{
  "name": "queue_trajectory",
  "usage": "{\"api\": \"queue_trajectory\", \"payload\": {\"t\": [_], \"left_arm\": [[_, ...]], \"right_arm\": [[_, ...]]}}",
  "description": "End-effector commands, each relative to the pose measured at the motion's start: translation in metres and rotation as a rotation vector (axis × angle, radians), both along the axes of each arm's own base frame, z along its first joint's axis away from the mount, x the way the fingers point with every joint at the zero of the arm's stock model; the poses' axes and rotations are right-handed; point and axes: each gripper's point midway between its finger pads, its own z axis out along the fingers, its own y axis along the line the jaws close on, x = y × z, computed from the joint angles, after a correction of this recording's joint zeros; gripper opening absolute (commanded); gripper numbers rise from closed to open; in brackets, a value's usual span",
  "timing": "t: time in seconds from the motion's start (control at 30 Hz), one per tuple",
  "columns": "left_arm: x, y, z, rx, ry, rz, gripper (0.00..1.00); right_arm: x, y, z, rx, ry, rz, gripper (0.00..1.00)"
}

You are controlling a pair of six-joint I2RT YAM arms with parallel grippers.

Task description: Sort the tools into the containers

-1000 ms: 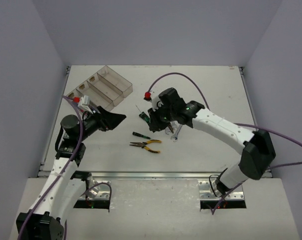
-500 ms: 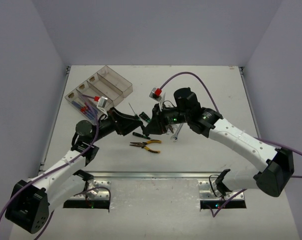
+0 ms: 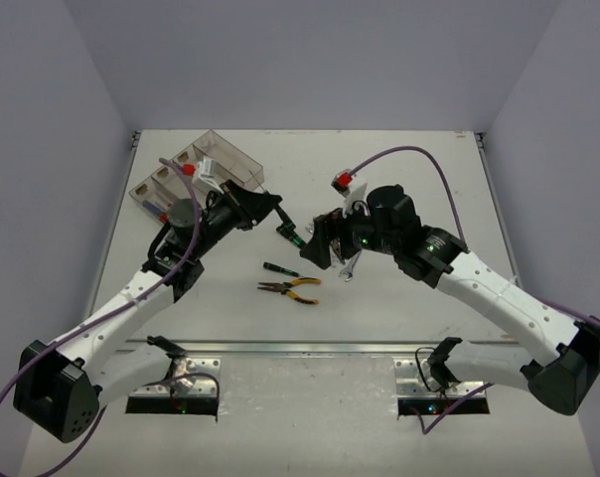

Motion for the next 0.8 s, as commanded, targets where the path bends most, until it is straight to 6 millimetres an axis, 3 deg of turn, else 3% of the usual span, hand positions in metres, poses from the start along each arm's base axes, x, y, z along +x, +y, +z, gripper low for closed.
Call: {"api": "queue_trajectory", "payload": {"t": [0.0, 0.07, 0.1, 0.13, 0.23, 0.3, 0.43, 0.5, 0.57, 0.6, 0.7, 0.77], "left_arm": [[0.065, 0.098, -0.040, 0.239, 0.257, 0.550, 0.00], [0.089, 0.136, -0.065, 0.335, 0.362, 0.668, 0.00], [0.102, 0.172, -0.075, 0.359, 0.425, 0.766, 0.00], [0.112, 0.194, -0.073, 0.375, 0.462, 0.824, 0.00], [0.141, 0.243, -0.089, 0.410, 0.548, 0.927, 0.00], [0.154, 0.273, -0.115, 0.440, 0.634, 0.987, 0.00], [0.191, 0.291, -0.132, 0.477, 0.688, 0.986, 0.00], [0.200, 0.292, -0.133, 0.484, 0.697, 0.974, 0.00], [0.206, 0.291, -0.148, 0.492, 0.729, 0.964, 0.07], [0.207, 0.291, -0.156, 0.495, 0.746, 0.956, 0.14], [0.211, 0.288, -0.162, 0.483, 0.759, 0.940, 0.50], [0.211, 0.288, -0.158, 0.466, 0.758, 0.946, 0.60]], "right_arm": [[0.038, -0.074, -0.017, -0.166, -0.077, -0.395, 0.99], [0.039, -0.090, -0.027, -0.206, -0.073, -0.444, 0.99], [0.040, -0.095, -0.032, -0.229, -0.069, -0.453, 0.99], [0.040, -0.100, -0.038, -0.249, -0.065, -0.460, 0.99], [0.039, -0.109, -0.055, -0.300, -0.057, -0.455, 0.99], [0.037, -0.112, -0.066, -0.329, -0.048, -0.446, 0.99], [0.035, -0.107, -0.075, -0.324, -0.027, -0.412, 0.99], [0.033, -0.103, -0.077, -0.317, -0.020, -0.389, 0.99], [0.032, -0.103, -0.079, -0.321, -0.018, -0.384, 0.99], [0.032, -0.103, -0.079, -0.320, -0.019, -0.384, 0.99], [0.031, -0.102, -0.082, -0.325, -0.015, -0.376, 0.99], [0.031, -0.102, -0.083, -0.327, -0.011, -0.372, 0.99]]}}
